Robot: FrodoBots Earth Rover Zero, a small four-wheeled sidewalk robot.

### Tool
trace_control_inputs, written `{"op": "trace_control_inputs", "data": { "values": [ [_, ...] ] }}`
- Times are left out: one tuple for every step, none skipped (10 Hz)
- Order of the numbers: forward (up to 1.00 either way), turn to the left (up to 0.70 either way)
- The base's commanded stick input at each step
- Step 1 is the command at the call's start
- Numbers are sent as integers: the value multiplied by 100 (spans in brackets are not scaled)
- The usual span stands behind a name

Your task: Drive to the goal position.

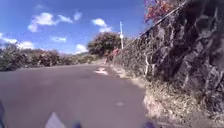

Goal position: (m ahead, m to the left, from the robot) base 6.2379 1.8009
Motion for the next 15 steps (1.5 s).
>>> {"op": "trace_control_inputs", "data": {
  "values": [
    [100,40],
    [100,40],
    [100,0],
    [100,0],
    [100,0],
    [100,0],
    [100,0],
    [100,0],
    [100,0],
    [100,0],
    [100,0],
    [100,0],
    [100,0],
    [100,0],
    [100,0]
  ]
}}
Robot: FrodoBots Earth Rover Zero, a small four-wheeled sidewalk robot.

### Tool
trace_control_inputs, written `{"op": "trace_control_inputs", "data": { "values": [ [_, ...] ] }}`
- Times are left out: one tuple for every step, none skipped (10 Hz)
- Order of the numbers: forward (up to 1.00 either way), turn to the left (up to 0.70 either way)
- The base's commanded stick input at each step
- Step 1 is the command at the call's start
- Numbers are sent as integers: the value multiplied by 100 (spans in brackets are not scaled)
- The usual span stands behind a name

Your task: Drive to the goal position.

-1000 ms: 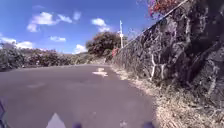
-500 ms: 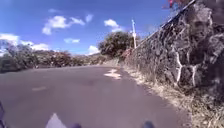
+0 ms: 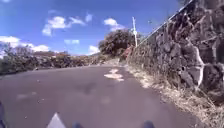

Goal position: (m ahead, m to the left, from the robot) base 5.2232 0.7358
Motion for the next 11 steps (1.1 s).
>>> {"op": "trace_control_inputs", "data": {
  "values": [
    [100,0],
    [100,0],
    [100,0],
    [100,0],
    [100,0],
    [100,0],
    [100,0],
    [100,0],
    [100,0],
    [100,-14],
    [100,-32]
  ]
}}
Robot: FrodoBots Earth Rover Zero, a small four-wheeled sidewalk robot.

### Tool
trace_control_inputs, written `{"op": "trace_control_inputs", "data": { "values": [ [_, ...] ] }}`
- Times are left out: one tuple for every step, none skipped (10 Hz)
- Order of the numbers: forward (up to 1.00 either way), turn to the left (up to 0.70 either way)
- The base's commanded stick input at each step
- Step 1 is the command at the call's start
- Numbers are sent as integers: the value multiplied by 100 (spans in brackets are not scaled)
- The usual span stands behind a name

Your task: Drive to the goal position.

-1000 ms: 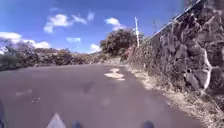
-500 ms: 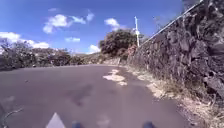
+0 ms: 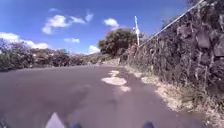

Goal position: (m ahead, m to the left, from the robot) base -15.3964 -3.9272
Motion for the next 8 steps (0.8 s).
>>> {"op": "trace_control_inputs", "data": {
  "values": [
    [100,-40],
    [100,-40],
    [100,0],
    [100,0],
    [100,0],
    [100,0],
    [100,0],
    [100,0]
  ]
}}
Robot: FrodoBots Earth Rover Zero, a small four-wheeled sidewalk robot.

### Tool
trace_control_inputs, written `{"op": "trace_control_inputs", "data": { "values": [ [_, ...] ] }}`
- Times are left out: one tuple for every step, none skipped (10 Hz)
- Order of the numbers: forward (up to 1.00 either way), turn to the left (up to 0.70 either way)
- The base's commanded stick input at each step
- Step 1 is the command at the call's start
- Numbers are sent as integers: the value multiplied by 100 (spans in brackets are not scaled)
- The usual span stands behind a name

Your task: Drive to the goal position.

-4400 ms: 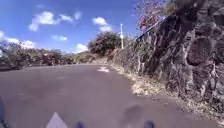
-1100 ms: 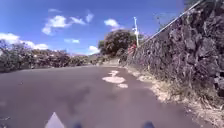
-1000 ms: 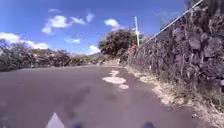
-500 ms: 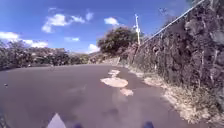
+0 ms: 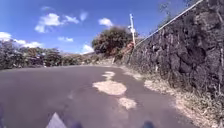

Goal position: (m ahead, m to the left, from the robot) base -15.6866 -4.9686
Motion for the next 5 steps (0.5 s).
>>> {"op": "trace_control_inputs", "data": {
  "values": [
    [100,0],
    [100,0],
    [100,0],
    [100,0],
    [100,0]
  ]
}}
